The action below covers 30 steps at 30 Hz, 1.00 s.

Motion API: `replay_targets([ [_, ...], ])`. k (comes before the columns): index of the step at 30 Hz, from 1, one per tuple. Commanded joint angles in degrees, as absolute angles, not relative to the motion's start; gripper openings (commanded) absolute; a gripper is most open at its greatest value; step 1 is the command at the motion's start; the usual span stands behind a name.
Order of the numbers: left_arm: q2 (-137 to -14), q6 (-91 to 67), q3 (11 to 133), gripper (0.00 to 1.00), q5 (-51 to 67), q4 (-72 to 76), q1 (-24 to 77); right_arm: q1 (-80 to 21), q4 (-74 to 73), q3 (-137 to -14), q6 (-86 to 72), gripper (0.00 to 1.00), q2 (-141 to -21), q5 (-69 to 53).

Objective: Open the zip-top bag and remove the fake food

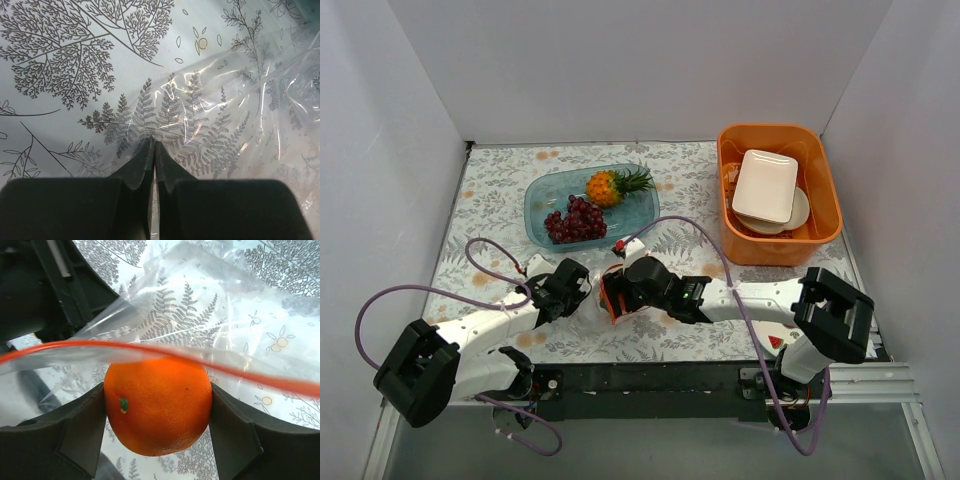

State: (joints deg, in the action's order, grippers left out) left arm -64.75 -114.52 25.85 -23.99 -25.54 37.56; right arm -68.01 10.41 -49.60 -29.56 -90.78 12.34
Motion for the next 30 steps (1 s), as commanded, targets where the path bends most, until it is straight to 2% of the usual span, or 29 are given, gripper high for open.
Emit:
replay_targets([
  [1, -63.9, -116.54, 24.52, 0.0, -27.51, -28.74, 36.91, -68.03, 6.51, -48.52, -29.35, 0.36, -85.88, 14.15],
  [13, -63.11, -116.98, 24.43, 0.0, -28.12, -30.5, 35.68, -68.03, -5.07, -44.21, -30.5, 0.31, -72.26, 18.28],
  [22, -60.47, -115.05, 27.51, 0.0, -28.39, -32.96, 35.51, -67.85, -19.15, -51.57, -28.39, 0.3, -62.24, 21.44],
  [26, -60.03, -114.44, 28.65, 0.0, -28.3, -33.4, 35.51, -65.75, -20.13, -57.81, -24.97, 0.31, -63.01, 21.36],
  [30, -59.15, -113.56, 30.32, 0.0, -27.69, -34.01, 35.51, -55.32, -14.8, -62.66, -21.27, 0.31, -71.25, 10.25],
])
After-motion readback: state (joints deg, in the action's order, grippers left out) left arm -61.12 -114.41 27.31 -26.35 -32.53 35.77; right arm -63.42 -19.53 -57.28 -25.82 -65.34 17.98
